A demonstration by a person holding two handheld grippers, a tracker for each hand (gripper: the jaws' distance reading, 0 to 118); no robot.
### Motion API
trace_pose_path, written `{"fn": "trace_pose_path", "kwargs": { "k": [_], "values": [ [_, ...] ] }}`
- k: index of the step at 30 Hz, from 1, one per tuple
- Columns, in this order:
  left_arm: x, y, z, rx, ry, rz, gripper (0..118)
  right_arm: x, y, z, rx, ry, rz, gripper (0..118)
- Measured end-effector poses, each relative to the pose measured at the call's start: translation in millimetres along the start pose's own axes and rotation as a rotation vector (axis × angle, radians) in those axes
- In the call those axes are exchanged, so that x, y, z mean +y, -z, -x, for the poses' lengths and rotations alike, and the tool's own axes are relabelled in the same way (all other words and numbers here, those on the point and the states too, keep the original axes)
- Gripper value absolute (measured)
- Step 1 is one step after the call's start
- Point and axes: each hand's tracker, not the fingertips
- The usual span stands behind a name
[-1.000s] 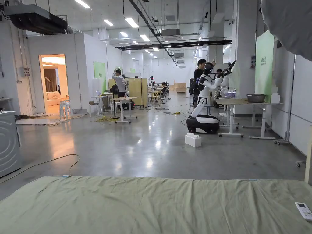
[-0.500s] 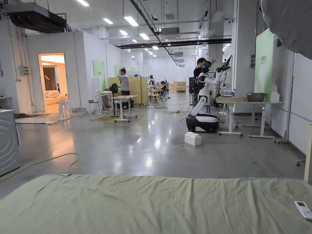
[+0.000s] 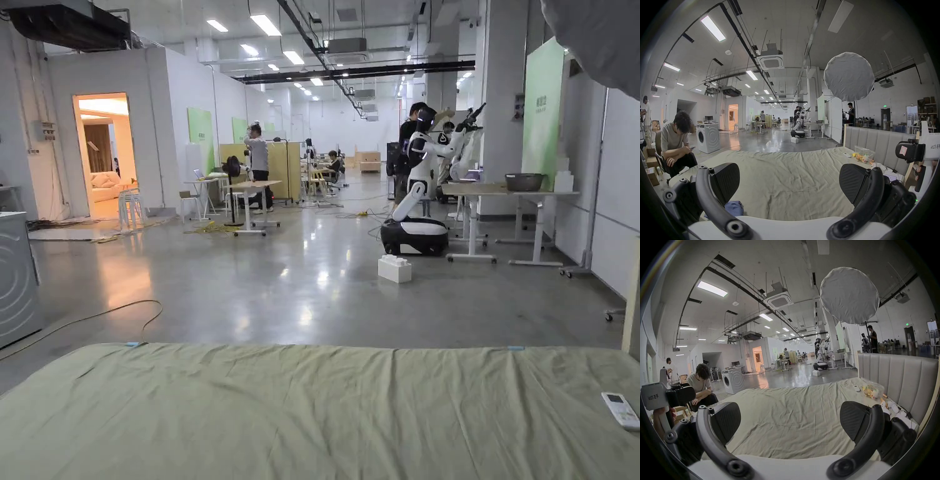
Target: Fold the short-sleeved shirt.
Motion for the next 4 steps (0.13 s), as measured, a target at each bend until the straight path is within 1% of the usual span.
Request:
{"fn": "trace_pose_path", "kwargs": {
  "k": [3,4],
  "values": [
    [-4.1,8.4,-3.5,-0.005,-0.001,0.027,118,-4.8,2.5,-4.1,-0.019,0.02,0.035,118],
    [-5.1,11.8,-5.1,-0.006,0.0,0.033,118,-5.6,3.2,-4.3,-0.022,0.009,0.025,118]
  ]
}}
